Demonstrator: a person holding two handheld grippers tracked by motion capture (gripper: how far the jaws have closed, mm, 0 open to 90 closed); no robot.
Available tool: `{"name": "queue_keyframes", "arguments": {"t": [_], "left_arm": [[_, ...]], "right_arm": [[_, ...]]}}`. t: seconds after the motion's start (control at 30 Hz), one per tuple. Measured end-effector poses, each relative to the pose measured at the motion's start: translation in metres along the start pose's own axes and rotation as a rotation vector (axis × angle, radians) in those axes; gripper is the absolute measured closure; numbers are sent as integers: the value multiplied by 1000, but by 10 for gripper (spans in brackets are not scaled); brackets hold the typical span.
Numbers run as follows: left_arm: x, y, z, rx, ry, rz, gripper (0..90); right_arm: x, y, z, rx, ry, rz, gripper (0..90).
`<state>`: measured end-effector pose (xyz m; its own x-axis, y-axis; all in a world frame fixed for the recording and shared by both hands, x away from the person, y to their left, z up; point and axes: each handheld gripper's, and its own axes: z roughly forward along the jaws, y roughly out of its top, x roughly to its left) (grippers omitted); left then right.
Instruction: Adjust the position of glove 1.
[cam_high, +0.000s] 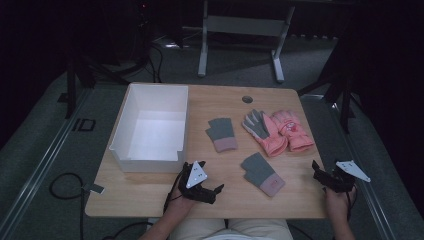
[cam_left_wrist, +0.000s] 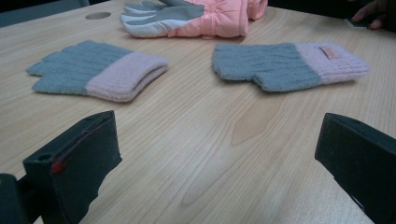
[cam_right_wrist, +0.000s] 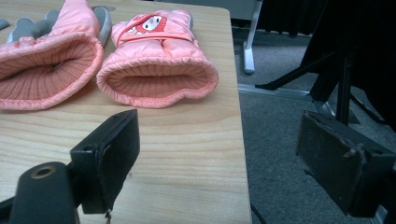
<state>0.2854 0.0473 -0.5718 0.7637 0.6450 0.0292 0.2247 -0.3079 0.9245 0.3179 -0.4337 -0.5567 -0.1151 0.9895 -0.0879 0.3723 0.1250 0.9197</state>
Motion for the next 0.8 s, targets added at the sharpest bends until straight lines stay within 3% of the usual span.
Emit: {"name": "queue_keyframes", "arguments": {"t": [0.2,0.57,0.8], "left_arm": [[-1,0,0,4,7,7,0],[-1,0,1,5,-2,5,0],[-4,0,0,-2,11,29,0]], "right_arm": [[-3,0,0,-2,19,24,139],[-2,0,0,1,25,8,147],[-4,2,6,60,37,23,157]]}}
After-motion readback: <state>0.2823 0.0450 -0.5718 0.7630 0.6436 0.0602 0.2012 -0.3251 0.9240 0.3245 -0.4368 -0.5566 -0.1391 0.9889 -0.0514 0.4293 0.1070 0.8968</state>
